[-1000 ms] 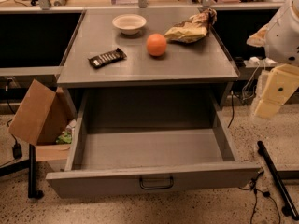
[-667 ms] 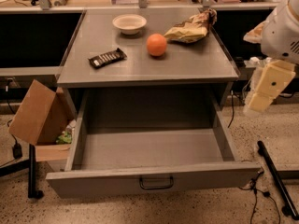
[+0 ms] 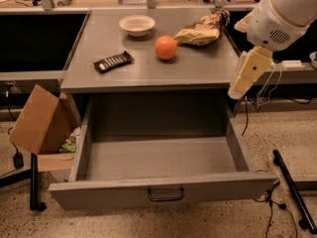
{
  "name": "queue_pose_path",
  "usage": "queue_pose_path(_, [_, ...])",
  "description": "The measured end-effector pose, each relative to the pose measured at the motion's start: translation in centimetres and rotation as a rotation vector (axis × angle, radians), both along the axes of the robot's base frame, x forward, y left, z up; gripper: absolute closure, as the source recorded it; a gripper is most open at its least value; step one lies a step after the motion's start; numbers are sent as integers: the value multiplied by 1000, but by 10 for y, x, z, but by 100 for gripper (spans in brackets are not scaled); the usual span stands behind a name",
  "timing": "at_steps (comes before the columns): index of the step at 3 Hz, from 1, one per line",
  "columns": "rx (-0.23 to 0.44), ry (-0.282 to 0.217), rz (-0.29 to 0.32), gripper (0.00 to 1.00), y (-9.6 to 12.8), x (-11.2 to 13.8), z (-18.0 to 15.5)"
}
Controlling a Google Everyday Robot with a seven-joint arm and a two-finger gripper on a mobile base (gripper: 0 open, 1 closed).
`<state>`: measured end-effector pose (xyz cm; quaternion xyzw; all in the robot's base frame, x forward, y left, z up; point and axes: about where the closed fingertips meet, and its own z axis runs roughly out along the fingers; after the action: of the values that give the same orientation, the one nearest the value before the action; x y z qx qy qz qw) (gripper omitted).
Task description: Place orange into top drawer
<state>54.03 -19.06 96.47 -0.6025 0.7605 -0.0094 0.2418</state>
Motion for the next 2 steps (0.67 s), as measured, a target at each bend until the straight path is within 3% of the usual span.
queue_pose_path(1, [3,-1,1,0,1,1,0])
queue_pose_path(2, [49,-27,-9,0,10,38,-11])
